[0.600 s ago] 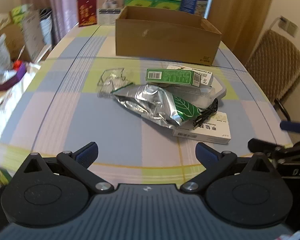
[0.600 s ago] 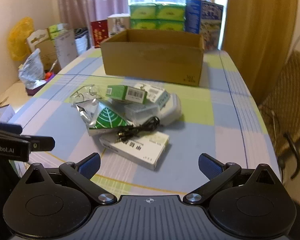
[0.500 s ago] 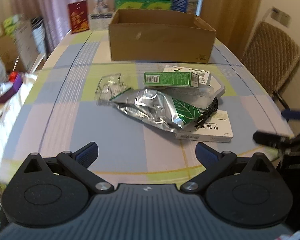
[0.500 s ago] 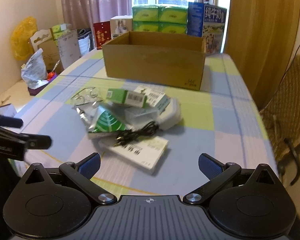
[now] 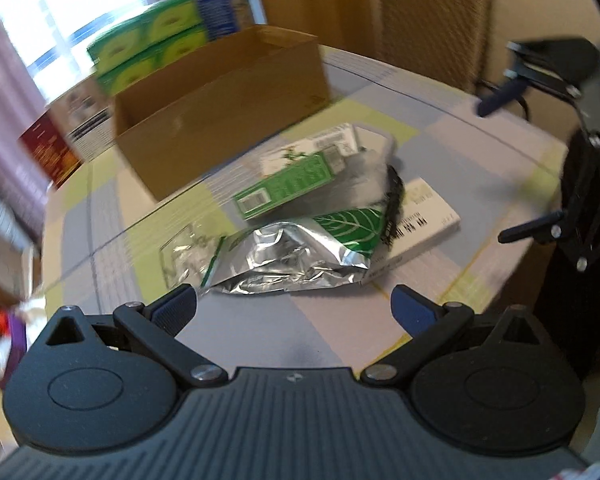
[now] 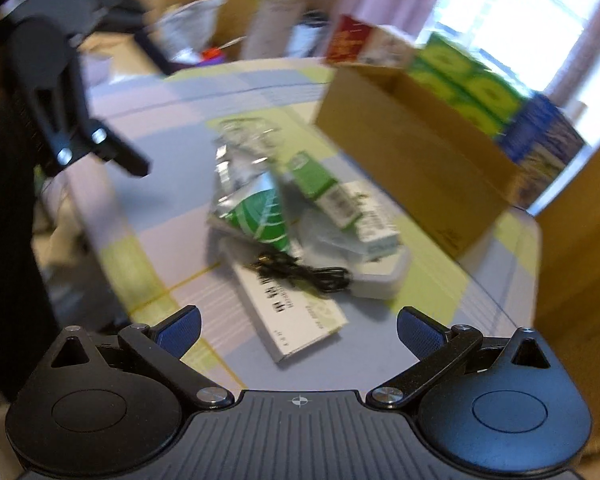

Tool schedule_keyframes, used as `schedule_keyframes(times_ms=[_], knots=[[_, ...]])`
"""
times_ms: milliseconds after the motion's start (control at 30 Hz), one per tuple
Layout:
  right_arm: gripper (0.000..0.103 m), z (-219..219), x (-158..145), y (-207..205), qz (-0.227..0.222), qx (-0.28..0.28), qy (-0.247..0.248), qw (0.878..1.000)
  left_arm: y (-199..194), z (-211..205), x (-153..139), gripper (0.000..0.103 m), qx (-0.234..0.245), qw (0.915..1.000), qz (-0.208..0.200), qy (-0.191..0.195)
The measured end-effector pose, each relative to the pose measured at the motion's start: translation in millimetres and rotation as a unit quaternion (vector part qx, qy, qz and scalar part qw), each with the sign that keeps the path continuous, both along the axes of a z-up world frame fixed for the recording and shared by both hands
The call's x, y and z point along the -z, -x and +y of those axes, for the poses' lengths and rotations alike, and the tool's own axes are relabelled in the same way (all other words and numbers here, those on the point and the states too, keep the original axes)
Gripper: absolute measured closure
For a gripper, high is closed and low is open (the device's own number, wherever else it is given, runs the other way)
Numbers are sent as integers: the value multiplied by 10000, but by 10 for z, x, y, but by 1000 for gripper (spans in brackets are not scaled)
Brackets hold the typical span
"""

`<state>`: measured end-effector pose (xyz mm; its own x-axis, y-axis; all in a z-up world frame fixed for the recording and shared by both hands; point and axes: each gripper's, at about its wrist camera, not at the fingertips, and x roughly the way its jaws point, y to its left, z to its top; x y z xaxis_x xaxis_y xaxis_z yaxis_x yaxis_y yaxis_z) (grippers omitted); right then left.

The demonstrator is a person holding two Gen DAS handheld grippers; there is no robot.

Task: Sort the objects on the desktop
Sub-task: 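Move both tools toward the pile of items on the table, then grasp the silver-green foil bag with the left tool while the right tool grasps the white Mecobalamin box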

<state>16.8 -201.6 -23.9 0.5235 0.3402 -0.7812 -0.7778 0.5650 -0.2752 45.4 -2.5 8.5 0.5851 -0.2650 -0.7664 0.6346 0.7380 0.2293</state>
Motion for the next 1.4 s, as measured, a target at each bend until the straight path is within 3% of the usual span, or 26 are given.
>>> schedule_keyframes(times_ms=[233, 400, 633, 833, 933, 1100, 1167, 1400], knots=[[2, 14, 243, -373, 422, -282, 441, 9977, -140, -55, 228, 1, 1205, 9910, 94, -576], [2, 8, 367, -604, 679, -440, 617, 9948, -308, -60, 432, 1, 1905, 9771, 47, -949], [2, 59, 544, -829, 1063, -640, 616, 9904, -530, -154, 750, 2, 2973, 9400, -260, -1651], [2, 99, 602, -955, 1301, -788, 524, 9870, -696, -227, 945, 2, 3702, 9080, -348, -1930], [2, 116, 610, -1006, 1444, -850, 488, 9847, -781, -259, 983, 2, 3950, 8972, -416, -1931], [4, 141, 665, -1077, 1552, -867, 481, 9829, -968, -326, 1046, 3, 4250, 8866, -156, -1818], [16, 143, 693, -1123, 1656, -819, 474, 9816, -1015, -371, 1078, 5, 4316, 8836, -28, -1814], [28, 69, 662, -1202, 1866, -640, 374, 9796, -1118, -468, 1044, 16, 4090, 8967, 431, -1637]])
